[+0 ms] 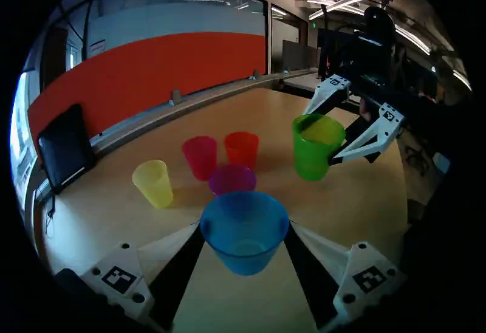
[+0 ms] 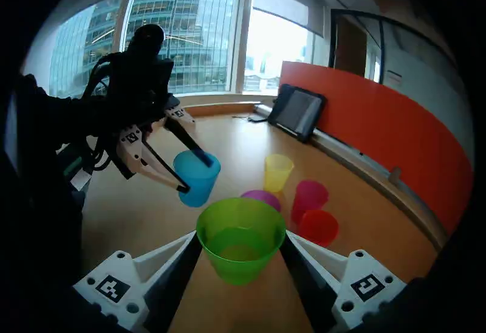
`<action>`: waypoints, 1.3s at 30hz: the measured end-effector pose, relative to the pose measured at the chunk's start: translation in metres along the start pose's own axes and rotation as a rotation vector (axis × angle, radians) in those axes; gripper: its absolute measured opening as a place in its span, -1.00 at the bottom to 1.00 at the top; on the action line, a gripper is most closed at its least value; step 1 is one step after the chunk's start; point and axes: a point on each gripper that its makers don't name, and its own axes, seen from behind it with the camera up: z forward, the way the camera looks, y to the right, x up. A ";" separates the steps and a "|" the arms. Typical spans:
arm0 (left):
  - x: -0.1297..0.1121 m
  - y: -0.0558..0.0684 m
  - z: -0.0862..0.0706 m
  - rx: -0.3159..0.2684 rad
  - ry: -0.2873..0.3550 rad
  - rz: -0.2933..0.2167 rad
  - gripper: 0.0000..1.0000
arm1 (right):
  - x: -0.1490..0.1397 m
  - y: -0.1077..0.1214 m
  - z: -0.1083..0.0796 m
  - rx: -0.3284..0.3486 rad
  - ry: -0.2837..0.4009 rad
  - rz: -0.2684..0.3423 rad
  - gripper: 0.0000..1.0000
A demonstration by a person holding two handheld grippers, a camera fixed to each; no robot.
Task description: Pour water
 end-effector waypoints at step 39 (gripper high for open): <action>-0.059 0.001 0.026 -0.040 -0.097 -0.026 0.76 | -0.082 -0.006 0.037 0.039 -0.153 0.046 0.81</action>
